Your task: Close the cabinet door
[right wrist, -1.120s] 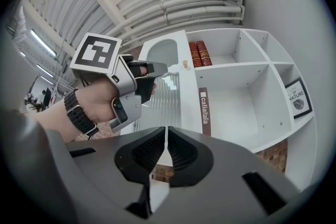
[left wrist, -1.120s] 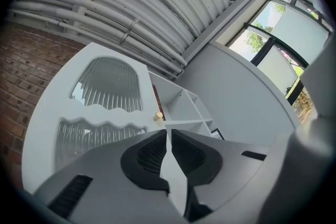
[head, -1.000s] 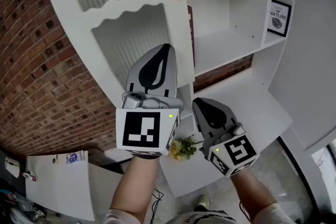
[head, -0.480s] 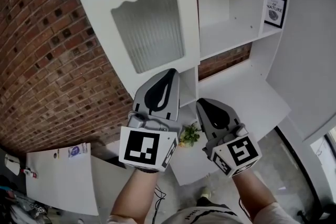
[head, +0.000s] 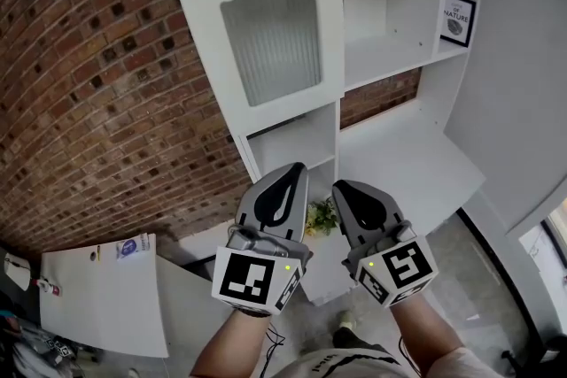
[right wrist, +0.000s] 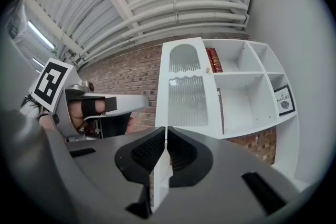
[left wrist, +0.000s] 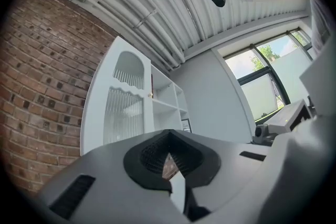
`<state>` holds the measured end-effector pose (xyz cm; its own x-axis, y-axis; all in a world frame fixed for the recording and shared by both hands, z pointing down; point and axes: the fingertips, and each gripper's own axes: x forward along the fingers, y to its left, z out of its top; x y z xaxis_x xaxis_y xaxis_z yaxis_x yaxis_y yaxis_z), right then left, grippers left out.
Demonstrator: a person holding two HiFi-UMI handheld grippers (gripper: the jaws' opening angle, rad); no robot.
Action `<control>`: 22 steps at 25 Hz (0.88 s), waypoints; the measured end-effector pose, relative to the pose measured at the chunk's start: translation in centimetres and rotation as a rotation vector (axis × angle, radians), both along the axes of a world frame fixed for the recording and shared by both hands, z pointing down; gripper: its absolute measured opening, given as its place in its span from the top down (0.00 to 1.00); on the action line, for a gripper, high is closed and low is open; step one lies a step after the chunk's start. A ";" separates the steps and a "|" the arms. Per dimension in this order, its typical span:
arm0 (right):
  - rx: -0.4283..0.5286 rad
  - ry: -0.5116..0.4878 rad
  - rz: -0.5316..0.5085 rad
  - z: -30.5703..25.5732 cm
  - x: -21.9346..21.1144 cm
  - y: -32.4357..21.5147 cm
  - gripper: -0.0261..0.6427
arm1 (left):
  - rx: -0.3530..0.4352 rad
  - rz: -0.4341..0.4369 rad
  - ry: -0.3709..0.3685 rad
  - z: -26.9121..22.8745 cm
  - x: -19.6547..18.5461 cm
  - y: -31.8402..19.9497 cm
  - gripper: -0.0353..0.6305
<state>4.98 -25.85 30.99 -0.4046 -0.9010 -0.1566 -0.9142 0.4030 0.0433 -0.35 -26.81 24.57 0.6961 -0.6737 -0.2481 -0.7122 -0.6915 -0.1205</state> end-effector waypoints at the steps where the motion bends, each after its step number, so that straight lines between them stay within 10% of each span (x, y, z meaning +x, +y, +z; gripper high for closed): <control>1: -0.002 -0.001 0.000 0.1 -0.4 0.5 0.93 | -0.003 0.004 -0.001 0.2 -0.4 0.7 0.93; 22: -0.054 0.046 -0.004 2.3 -7.4 8.9 0.94 | -0.087 0.063 -0.006 4.8 -6.0 9.6 0.93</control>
<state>-2.44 -16.91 33.30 -0.4139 -0.9059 -0.0890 -0.9101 0.4096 0.0635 -6.39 -17.16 29.40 0.7389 -0.6474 -0.1867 -0.6665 -0.7429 -0.0620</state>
